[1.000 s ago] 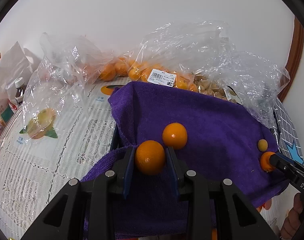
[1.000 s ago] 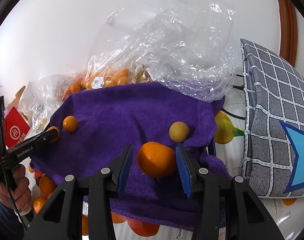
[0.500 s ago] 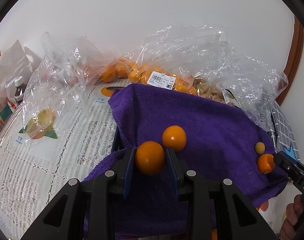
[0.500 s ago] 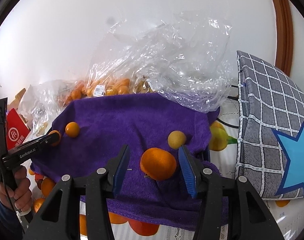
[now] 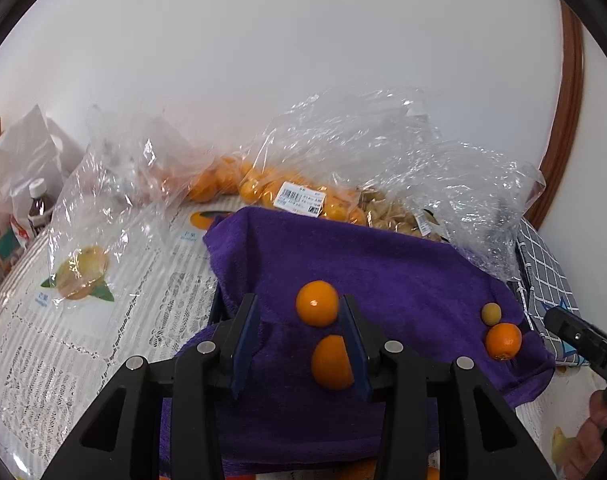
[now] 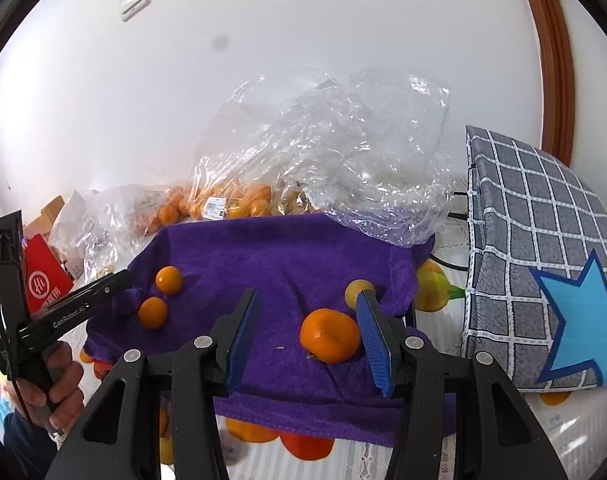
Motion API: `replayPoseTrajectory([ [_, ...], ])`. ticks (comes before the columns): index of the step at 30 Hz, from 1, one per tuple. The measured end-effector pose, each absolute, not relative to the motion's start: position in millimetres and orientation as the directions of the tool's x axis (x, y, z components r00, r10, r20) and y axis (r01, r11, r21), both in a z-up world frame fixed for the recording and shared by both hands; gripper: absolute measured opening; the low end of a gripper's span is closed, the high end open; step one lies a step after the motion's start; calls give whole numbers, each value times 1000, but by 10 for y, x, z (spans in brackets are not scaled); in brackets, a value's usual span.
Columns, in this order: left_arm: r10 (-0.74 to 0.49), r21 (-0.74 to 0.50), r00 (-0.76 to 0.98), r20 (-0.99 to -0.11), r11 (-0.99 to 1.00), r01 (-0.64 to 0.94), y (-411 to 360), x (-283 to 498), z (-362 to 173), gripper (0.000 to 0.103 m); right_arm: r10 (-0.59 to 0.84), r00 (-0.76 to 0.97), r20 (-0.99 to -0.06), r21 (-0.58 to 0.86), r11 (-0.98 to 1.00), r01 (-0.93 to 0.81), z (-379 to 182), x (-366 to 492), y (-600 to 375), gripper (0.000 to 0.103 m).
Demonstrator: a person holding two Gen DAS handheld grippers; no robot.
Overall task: Organize fruits
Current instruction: 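Open the right tool to drop the mandarin while the left tool releases its orange onto the towel, then raise both open tools and move them back toward the loose fruits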
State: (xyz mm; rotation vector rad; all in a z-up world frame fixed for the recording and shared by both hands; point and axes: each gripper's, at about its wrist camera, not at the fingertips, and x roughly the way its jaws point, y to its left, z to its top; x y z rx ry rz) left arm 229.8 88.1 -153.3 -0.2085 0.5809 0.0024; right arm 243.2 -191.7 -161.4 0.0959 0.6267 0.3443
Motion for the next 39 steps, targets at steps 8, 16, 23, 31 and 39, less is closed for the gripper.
replayPoseTrajectory([
  [8,-44,-181,876,-481,982,-50,789,2120,-1461,39,401,754,-520,222,916,-334,-1623,2120,-1969,50],
  [16,-66,-270,870,-489,960,-79,951,1779,-1514,39,405,725,-557,263,914,-309,-1839,1803,-2023,50],
  [23,-87,-266,830,-551,961,-75,1042,1429,-1646,43,473,648,-597,283,880,-381,-1964,1685,-1809,41],
  [31,-119,-310,777,-618,945,-102,1205,1284,-1785,45,477,575,-665,265,870,-415,-2092,1732,-1535,34],
  [39,-146,-334,747,-648,936,-107,1223,1322,-1864,45,521,510,-684,324,844,-427,-2165,1839,-1427,37],
])
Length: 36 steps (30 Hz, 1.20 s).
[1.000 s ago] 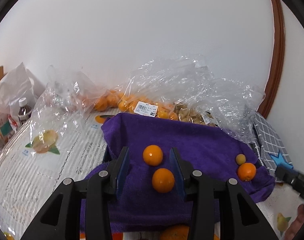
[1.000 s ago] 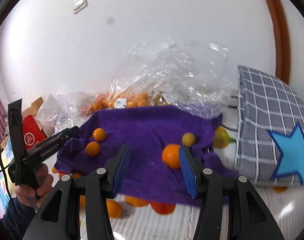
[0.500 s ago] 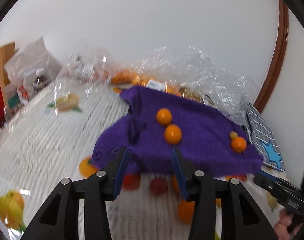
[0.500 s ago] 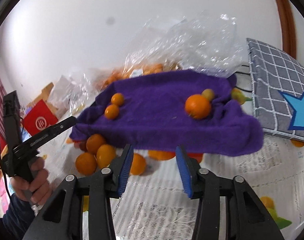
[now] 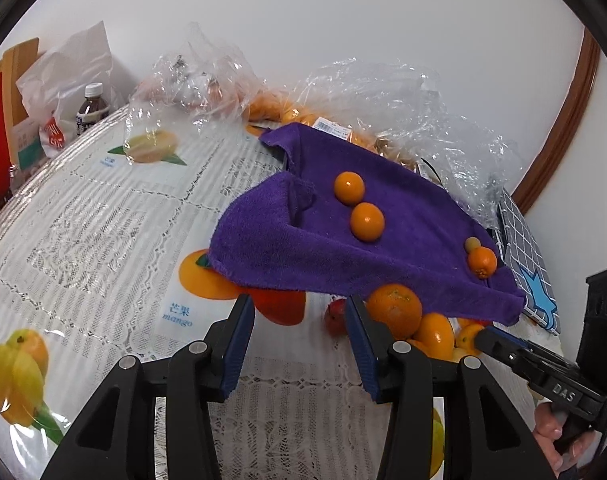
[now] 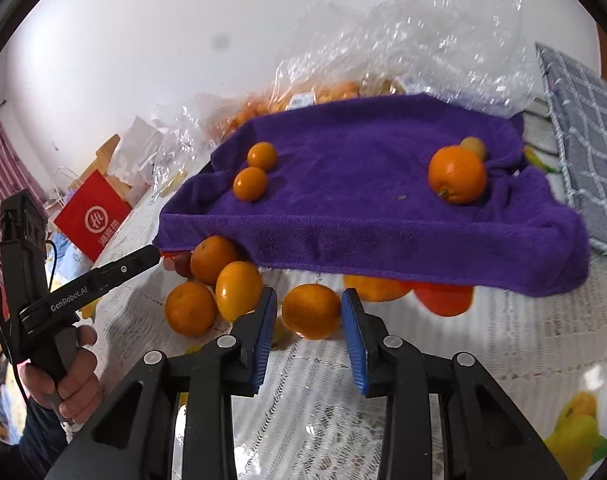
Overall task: Organize fruits
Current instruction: 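Raise both open tools and move them back toward the loose fruits, then grasp an orange with the right tool while the left tool grasps a small red fruit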
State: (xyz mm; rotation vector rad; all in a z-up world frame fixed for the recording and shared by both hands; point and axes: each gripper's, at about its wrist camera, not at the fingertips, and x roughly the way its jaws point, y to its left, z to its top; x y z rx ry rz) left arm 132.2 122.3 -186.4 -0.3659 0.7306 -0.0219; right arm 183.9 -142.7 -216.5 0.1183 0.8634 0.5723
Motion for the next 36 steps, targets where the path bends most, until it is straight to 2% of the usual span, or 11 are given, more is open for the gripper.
replayPoseTrajectory([
  [6,-185,-340,742,-645,938,-62,1152,1315,-1864,45,511,475,-716,335,849,-409,-2259,1903,-1394,35],
  [11,-205,-344,740,-641,938,-38,1115,1318,-1859,45,475,556,-682,287,873,-394,-2156,1796,-1493,34],
  [17,-216,-358,730,-649,933,-42,1129,1352,-1882,44,350,674,-651,219,936,-276,-2062,1689,-1898,34],
  [22,-251,-362,703,-665,932,-9,1055,1446,-1908,43,301,680,-668,188,953,-237,-2121,1663,-2118,34],
  [30,-270,-365,683,-678,931,6,970,1565,-1942,36,327,655,-682,173,941,-290,-2146,1612,-2036,34],
  [34,-259,-372,676,-690,928,-24,1007,1577,-1969,21,336,649,-682,179,938,-297,-2151,1606,-2034,34],
  [36,-264,-380,679,-686,925,-25,1015,1580,-1969,22,336,652,-680,185,939,-290,-2147,1608,-2049,34],
])
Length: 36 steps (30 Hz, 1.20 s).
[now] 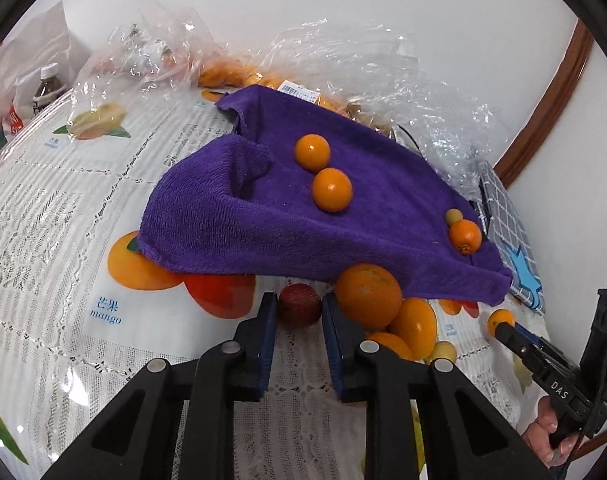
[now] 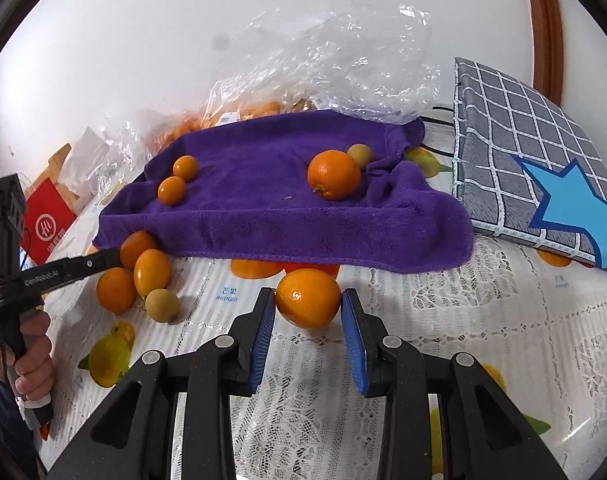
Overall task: Organize fruits
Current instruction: 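Grasp an orange with the right tool while the left tool grasps a small red fruit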
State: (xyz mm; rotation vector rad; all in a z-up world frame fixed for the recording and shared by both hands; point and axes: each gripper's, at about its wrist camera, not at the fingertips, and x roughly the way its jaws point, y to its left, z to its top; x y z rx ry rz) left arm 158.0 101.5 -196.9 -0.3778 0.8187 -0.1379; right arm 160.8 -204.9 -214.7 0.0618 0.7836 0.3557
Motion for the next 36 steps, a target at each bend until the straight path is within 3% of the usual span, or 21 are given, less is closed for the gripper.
replayPoseTrajectory([
  [21,-302,-406,750,-588,913,49,1030,1283,-1782,22,365,674,-643,221,930,-293,-2120,1570,-2100,34],
  [29,-337,-452,759,-557,890,63,1070,1327,-1687,22,455,673,-584,308,891,-335,-1963,1574,-2153,34],
  [36,-296,-431,796,-527,901,50,1097,1685,-1363,22,418,710,-567,253,909,-333,-1683,1904,-2158,34],
])
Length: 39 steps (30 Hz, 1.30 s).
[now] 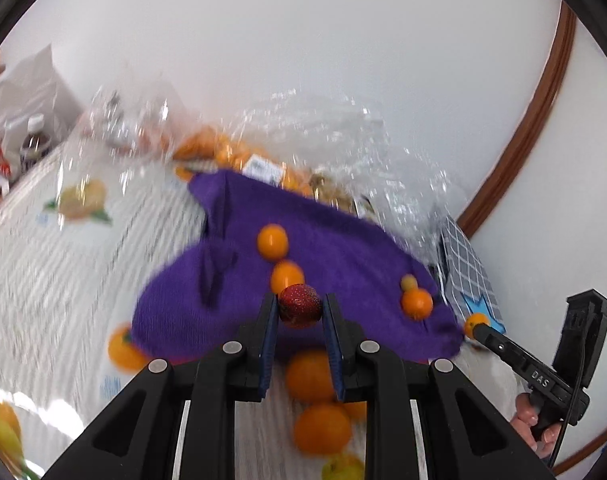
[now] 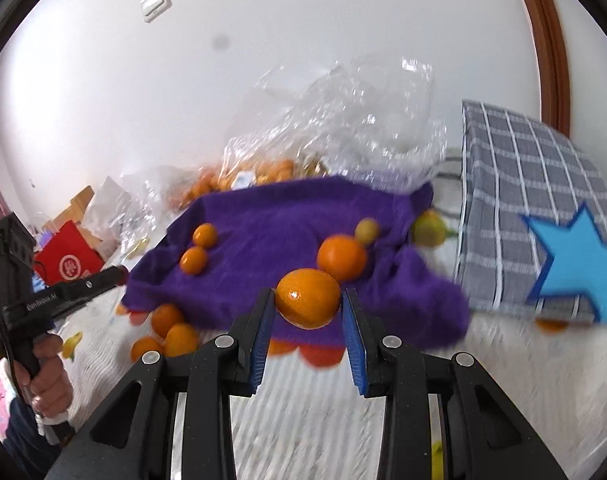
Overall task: Organize fruits
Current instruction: 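Grasp an orange with the right tool while the left tool grasps a small red fruit, then carry both fruits over the purple towel and open both tools to drop them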
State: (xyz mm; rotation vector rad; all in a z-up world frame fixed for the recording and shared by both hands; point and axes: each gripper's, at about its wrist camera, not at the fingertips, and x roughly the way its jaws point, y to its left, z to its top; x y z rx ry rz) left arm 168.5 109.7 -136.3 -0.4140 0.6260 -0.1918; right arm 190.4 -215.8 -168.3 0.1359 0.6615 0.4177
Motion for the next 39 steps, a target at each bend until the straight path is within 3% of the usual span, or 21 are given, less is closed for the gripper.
replayPoseTrajectory([
  [8,-263,-401,803,-534,915,32,997,2148,-1311,22,396,735,-550,259,918,-302,-1606,2261,-2239,34],
  [21,-254,-425,774,-580,905,-22,1088,2275,-1611,22,399,665,-632,298,917,-267,-2009,2459,-2254,34],
  [39,-137,-309,761,-635,947,-87,976,2339,-1731,22,307,681,-665,154,948,-278,-2029,2402,-2077,38],
])
